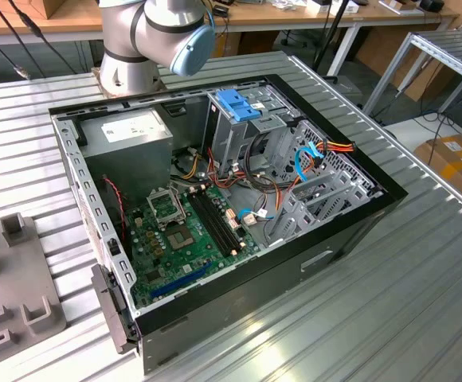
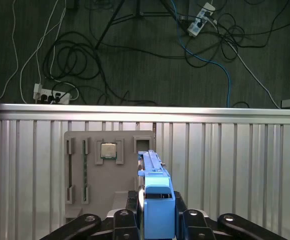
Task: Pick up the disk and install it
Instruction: 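Pick up the disk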
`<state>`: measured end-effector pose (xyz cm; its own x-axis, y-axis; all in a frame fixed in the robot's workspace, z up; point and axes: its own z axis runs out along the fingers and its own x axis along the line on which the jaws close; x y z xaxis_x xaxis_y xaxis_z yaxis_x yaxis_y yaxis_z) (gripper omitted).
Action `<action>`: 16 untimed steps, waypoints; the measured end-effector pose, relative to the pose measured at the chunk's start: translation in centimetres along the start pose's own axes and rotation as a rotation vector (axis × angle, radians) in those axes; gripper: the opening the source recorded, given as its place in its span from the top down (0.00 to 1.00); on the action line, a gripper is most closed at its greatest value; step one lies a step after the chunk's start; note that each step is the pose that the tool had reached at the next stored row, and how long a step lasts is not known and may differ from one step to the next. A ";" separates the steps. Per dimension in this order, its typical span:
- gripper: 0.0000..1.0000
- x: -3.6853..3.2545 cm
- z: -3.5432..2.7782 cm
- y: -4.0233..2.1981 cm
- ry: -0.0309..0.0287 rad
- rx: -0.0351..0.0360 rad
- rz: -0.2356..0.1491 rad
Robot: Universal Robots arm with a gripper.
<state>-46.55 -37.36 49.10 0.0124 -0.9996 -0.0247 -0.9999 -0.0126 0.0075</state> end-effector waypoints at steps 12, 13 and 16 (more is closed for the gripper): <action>0.63 -0.01 -0.38 0.00 0.0000 0.0000 0.000; 0.63 -0.01 -0.44 0.00 0.0000 0.0000 0.000; 0.63 -0.02 -0.95 0.01 0.0000 0.0001 0.000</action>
<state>-46.55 -37.36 50.06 0.0124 -0.9996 -0.0248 -0.9999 -0.0126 0.0074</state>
